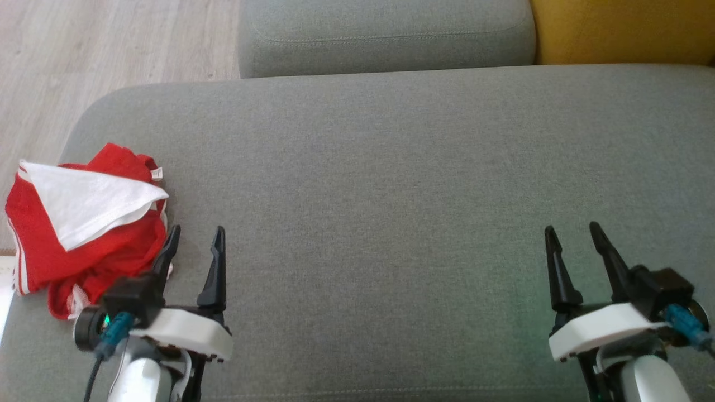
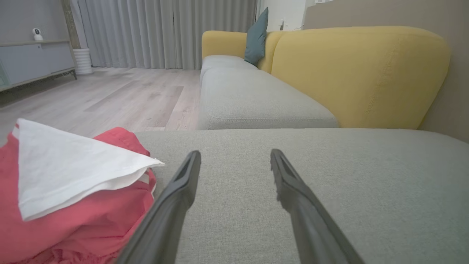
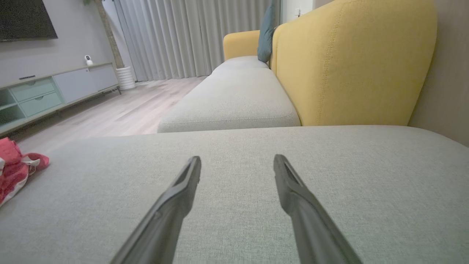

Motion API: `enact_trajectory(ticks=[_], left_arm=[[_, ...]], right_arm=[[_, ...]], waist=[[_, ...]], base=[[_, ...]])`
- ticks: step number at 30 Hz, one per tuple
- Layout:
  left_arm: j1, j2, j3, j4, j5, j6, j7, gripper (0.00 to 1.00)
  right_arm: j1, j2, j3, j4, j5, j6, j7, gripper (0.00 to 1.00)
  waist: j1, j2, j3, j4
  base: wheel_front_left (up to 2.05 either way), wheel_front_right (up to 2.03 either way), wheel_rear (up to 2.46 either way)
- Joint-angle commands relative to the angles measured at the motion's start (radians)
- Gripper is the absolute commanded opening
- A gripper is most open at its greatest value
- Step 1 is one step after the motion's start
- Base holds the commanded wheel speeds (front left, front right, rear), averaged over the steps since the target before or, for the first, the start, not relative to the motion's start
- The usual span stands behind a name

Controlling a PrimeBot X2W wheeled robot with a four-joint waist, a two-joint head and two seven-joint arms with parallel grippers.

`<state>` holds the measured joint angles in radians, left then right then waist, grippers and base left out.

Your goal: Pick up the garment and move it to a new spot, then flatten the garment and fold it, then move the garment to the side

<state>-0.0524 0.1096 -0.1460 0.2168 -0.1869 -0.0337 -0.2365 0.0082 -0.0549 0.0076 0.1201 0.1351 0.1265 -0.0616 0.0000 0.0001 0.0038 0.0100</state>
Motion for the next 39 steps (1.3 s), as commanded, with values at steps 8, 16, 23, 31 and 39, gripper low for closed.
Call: enact_trajectory(ticks=[8, 16, 23, 31, 39], left_arm=[[-0.053, 0.018, 0.030, -0.029, 0.069, 0.015, -0.025, 1.00], [-0.053, 0.015, 0.036, -0.022, 0.059, 0.017, -0.025, 1.00], [-0.055, 0.014, 0.034, -0.019, 0.056, 0.016, -0.025, 1.00], [-0.071, 0.006, 0.045, -0.015, 0.038, 0.021, -0.025, 1.00], [-0.086, 0.014, 0.074, -0.020, 0.027, 0.026, -0.025, 1.00]], right_arm=[[-0.019, 0.002, 0.014, -0.040, -0.069, 0.004, -0.021, 1.00], [-0.021, 0.004, 0.013, -0.032, -0.058, 0.004, -0.024, 1.00], [-0.021, 0.004, 0.007, -0.029, -0.050, 0.004, -0.027, 1.00], [-0.022, 0.005, 0.015, -0.054, -0.053, 0.004, -0.020, 1.00], [-0.037, 0.005, 0.051, -0.095, -0.052, 0.004, -0.002, 1.00]], waist=[[0.0000, -0.0001, 0.003, 0.000], [0.0000, -0.0001, 0.004, 0.000], [0.0000, -0.0001, 0.003, 0.006], [0.0000, -0.0001, 0.012, 0.076], [0.0000, -0.0001, 0.022, 0.205]], base=[[0.00, 0.00, 0.00], [0.00, 0.00, 0.00], [0.00, 0.00, 0.00], [0.00, 0.00, 0.00], [0.00, 0.00, 0.00]])
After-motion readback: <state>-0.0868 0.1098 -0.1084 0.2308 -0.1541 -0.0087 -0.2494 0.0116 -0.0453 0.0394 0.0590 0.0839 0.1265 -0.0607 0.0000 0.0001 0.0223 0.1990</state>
